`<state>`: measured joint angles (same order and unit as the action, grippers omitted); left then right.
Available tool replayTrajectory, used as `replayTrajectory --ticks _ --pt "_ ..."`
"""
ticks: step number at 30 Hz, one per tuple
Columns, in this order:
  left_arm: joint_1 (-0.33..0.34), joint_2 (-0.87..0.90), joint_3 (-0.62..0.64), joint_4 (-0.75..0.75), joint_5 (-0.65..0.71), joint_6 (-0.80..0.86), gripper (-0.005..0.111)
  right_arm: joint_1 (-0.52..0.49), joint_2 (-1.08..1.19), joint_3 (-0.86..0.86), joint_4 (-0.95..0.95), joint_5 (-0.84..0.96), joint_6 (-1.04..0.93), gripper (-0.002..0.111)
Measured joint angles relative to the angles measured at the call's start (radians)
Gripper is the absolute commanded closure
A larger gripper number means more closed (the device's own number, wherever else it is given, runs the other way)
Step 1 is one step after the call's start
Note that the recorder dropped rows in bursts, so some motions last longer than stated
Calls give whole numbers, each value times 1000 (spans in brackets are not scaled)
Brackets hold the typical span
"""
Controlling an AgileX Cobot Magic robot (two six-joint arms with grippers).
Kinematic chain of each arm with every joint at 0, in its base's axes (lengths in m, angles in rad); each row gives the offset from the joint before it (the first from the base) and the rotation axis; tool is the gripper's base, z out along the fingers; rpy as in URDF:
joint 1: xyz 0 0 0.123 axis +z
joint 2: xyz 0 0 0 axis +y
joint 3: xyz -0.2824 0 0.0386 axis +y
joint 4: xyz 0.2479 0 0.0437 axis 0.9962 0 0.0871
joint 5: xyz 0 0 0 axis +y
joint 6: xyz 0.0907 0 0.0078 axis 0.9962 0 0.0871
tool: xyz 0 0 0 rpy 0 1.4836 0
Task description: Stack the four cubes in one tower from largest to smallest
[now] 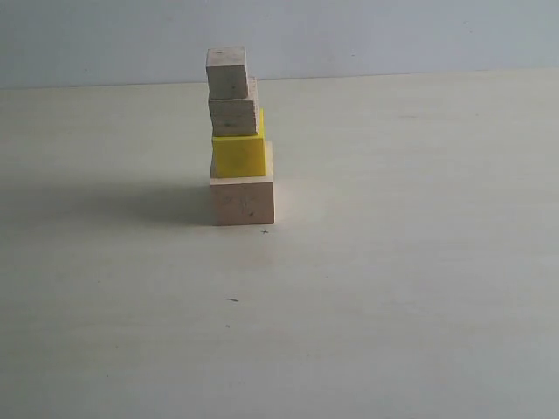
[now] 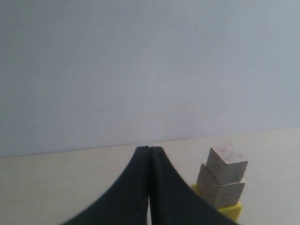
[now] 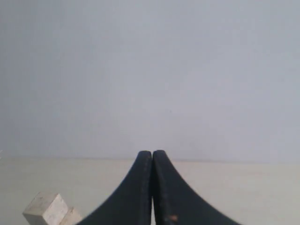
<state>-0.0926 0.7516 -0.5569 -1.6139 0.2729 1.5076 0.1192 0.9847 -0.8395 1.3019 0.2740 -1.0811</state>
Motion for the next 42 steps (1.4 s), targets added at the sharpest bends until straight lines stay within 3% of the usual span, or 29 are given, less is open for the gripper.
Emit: replayTrajectory --ticks 5,11,23,42 --pt "0 -285 126 -6 -159 1 107 0 -181 60 2 -81 -135 108" --pt "0 -452 209 -8 -256 3 107 0 -301 66 4 -145 -216 108" --pt "0 -474 225 -15 -282 3 107 0 -364 66 4 -143 -88 108" --pt "0 -474 225 -19 -284 3 107 0 -381 67 4 -143 -77 108"
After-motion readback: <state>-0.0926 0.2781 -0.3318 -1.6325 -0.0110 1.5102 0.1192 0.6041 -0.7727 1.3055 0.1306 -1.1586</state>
